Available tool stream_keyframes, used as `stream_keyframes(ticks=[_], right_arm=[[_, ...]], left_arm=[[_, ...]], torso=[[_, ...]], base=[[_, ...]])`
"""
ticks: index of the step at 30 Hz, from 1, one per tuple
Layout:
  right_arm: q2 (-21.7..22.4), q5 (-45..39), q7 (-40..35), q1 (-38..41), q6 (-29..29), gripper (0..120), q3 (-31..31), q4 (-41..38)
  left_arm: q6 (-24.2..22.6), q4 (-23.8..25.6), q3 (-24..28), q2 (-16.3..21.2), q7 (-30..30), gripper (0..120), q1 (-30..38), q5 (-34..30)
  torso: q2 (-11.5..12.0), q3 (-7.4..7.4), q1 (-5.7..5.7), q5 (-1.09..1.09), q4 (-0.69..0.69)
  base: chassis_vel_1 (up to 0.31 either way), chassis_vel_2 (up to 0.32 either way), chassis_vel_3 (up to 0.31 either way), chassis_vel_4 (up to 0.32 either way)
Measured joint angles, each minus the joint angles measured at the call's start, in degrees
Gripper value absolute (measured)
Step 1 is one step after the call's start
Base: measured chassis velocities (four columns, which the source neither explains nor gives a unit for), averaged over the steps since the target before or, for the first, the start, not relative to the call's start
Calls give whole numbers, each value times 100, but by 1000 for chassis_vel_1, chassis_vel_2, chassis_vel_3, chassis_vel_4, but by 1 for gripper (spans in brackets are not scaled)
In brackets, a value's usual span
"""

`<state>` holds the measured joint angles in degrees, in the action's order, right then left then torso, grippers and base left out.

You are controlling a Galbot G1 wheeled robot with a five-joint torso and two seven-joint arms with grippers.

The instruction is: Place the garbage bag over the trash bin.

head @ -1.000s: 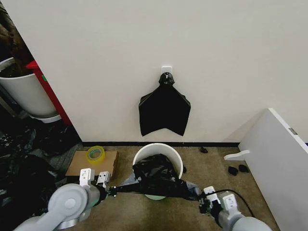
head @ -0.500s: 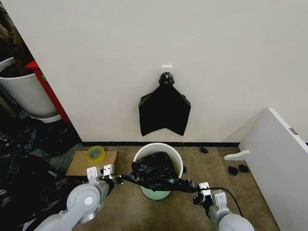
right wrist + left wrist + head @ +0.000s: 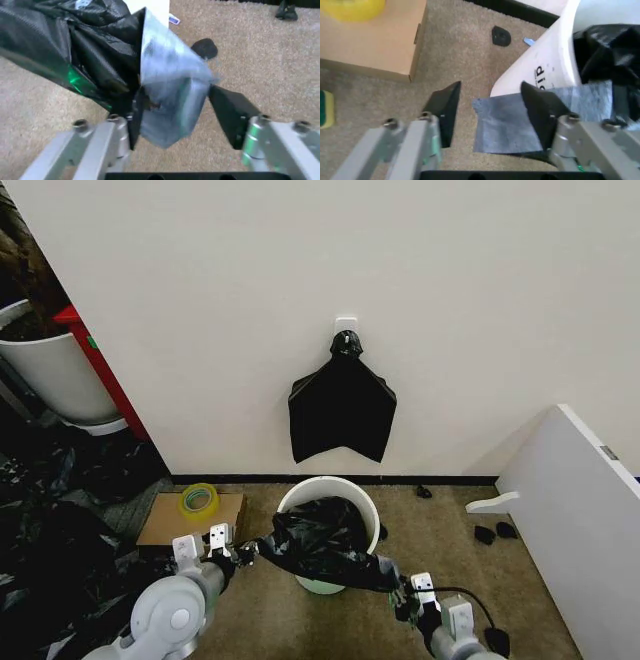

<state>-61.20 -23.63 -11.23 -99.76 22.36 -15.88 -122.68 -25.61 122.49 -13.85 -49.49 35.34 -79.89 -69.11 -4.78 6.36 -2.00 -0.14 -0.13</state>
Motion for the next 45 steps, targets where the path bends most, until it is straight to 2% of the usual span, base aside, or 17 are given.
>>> stream_keyframes(ticks=[2,6,12,18,23,24,28,29,30,32,33,36,37,40,41,44,45], right_arm=[[17,40,33,-99,-60,53,-62,-54],[127,213,253,-496,-347,68,-342,-285],[193,555,534,-786,-929,91,-502,-523],[218,621,672,-959,-1127,100,-590,-971],[518,131,880,-642,-672,100,-917,-1398],[518,131,880,-642,-672,100,-917,-1398],[1174,-697,1637,-173,-25,100,-1481,-1282],[1174,-697,1637,-173,-25,100,-1481,-1282],[1313,-837,1882,-95,10,100,-1607,-1134],[1473,-1022,2082,95,78,100,-1589,-910],[1671,-1331,2307,543,212,100,-1415,-524],[1956,-1709,2615,2068,456,100,-540,281],[1956,-1709,2615,2068,456,100,-540,281],[1971,-1865,2728,3513,541,100,445,947],[1971,-1865,2728,3513,541,100,445,947],[1811,-1927,2869,4886,581,100,1482,1793],[1811,-1927,2869,4886,581,100,1482,1793]], left_arm=[[-6,57,-15,27,-2,57,-37,11],[-3,323,-84,130,-10,74,-195,45],[71,749,-571,226,-129,97,-495,63],[318,1115,-1021,194,-307,100,-930,425],[1222,1158,-1208,-223,-868,100,-1503,2080],[1222,1158,-1208,-223,-868,100,-1503,2080],[1960,806,-1014,-480,-1438,100,-1599,3291],[1960,806,-1014,-480,-1438,100,-1599,3291],[2176,649,-935,-492,-1634,100,-1509,3635],[2366,586,-931,-555,-1730,100,-1526,3832],[2636,512,-965,-694,-1849,100,-1621,4136],[3250,401,-1055,-930,-2128,100,-1915,4749],[3250,401,-1055,-930,-2128,100,-1915,4749],[3745,322,-1068,-1117,-2347,100,-2221,5265],[3745,322,-1068,-1117,-2347,100,-2221,5265],[4188,216,-1001,-1409,-2461,100,-2454,5868],[4188,216,-1001,-1409,-2461,100,-2454,5868]], torso=[[0,0,0,0,0],[0,0,0,-1,-1],[0,0,0,0,0],[0,0,0,0,0],[0,0,0,1,-1],[0,0,0,1,-1],[0,1,0,2,6],[0,1,0,2,6],[0,1,0,-5,-9],[0,1,0,-5,-10],[0,1,0,5,-4],[0,1,0,2,1],[0,1,0,2,1],[0,2,-1,-1,4],[0,2,-1,-1,4],[0,2,-1,0,0],[0,2,-1,0,0]], base=[[0,0,0,0],[0,0,0,0],[0,0,0,0],[0,0,0,0],[0,0,0,0],[0,0,0,0],[0,0,0,0],[0,0,0,0],[0,0,0,0],[0,0,0,0],[0,0,0,0],[0,0,0,0],[0,0,0,0],[0,0,0,0],[0,0,0,0],[0,0,0,0],[0,0,0,0]])
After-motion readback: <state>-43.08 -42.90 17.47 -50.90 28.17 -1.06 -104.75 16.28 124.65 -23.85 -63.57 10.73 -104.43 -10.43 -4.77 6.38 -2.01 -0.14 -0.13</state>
